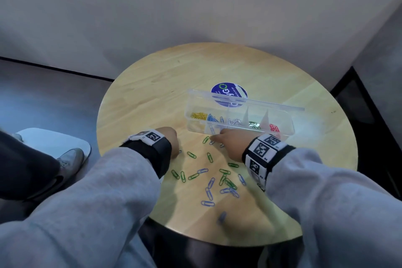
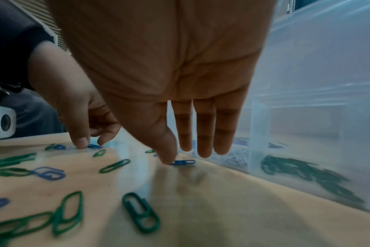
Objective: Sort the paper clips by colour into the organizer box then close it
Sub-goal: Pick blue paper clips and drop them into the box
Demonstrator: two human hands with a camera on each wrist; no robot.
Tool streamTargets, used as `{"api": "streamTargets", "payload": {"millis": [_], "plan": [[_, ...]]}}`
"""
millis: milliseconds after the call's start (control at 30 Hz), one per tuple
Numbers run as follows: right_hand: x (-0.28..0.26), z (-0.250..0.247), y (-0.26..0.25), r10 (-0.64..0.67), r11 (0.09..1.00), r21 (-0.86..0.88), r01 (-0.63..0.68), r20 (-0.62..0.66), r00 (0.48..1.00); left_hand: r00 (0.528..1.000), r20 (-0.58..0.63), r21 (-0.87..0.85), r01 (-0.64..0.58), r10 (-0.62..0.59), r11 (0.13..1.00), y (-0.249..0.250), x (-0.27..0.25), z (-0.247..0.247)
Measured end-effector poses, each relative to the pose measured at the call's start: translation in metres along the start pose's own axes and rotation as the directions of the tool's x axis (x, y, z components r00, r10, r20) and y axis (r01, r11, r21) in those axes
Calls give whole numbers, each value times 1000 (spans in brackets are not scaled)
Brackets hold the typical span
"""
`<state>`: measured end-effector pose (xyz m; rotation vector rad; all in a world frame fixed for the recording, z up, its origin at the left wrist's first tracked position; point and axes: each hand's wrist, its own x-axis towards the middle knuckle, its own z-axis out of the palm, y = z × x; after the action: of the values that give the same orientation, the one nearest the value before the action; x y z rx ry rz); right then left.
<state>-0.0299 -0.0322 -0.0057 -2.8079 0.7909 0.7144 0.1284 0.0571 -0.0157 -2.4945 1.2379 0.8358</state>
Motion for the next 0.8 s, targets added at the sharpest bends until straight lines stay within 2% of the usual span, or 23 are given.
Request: {"api": "streamTargets", "payload": {"millis": [133,233,333,433,500,567,700,767,800], "plan": [[12,9,2,20,1000,-16,-20,-25,999,997,37,17,66,-66,998,1,9,4],[13,11,6,42,999,-27,-43,-46,998,999,44,-8,24,-24,1000,1,0,2],[11,10,8,68,997,-42,-68,6,998,1000,17,-40,-8,9,999,-2,-9,-3],[8,10,10,104,992,-76,-101,40,994,998,40,-252,-46,58,967,-12,-9,-7],[6,12,12,133,990,-61,-131,40,990,988,45,-451,-110,146,886,-19,-10,-14],[2,13,13,157,987,-47,-155,39,987,982,27,-634,-129,188,763,-22,-13,-20],[-6,18,8,216,976,-40,-214,57,975,988,34,-837,-55,154,544,-23,-23,-29],[-10,21,7,238,971,1,-239,80,968,986,63,-908,-7,153,419,-25,-26,-30],[-12,22,7,239,970,29,-243,101,966,985,78,-924,14,154,383,-26,-28,-30]]}}
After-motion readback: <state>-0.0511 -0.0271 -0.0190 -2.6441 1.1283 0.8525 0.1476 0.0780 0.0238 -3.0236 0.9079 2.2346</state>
